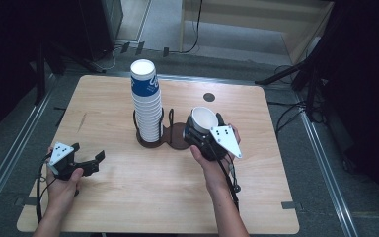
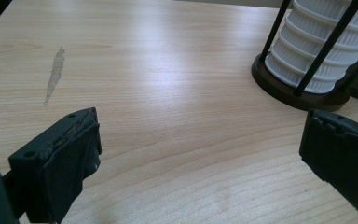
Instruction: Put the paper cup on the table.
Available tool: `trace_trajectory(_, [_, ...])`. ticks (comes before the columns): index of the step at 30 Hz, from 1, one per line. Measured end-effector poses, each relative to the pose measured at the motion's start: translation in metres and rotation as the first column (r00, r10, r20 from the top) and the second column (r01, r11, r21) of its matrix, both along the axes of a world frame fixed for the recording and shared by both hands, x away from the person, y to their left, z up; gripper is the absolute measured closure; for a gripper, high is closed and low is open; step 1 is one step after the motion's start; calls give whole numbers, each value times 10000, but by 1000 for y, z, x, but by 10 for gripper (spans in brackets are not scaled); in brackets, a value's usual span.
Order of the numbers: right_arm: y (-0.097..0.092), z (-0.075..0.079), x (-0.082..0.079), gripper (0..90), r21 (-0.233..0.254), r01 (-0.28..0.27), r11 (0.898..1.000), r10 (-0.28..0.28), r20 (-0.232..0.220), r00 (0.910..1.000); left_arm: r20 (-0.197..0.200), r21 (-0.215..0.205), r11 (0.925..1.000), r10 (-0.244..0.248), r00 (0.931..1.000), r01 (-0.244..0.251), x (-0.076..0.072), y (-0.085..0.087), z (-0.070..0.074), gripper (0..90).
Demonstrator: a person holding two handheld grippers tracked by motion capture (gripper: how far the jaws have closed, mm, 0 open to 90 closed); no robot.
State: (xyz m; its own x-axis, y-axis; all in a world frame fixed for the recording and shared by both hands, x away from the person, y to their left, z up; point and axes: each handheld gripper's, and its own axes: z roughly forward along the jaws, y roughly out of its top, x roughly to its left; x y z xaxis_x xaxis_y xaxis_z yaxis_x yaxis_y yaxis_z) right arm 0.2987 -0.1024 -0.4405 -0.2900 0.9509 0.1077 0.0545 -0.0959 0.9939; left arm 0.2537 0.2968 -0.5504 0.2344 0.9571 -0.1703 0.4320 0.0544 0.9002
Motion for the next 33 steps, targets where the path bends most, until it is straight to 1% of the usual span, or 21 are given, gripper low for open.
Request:
trace_trajectory(3, [-2,0,4,132,-195,103,9998,-103,42,9999,-2,3,10000,-13,10000,13,0,0,0,0])
trace_trajectory(10, [-6,0,10,132,-421,226,9989,-225,22,9997,4,-31,10000,-31,10000,31,0,0,0,0])
trace_trajectory(19, [-13,-1,20,132,-546,457,9975,-460,-44,9989,18,-4,10000,-25,10000,25,0,0,0,0])
trace_trajectory(27, [-20,-3,28,131,-891,691,9936,-703,-102,9975,6,-23,10000,-27,10000,27,0,0,0,0])
trace_trajectory(33, [-26,-4,36,131,-939,906,9914,-926,-173,9956,5,-16,10000,-10,10000,10,0,0,0,0])
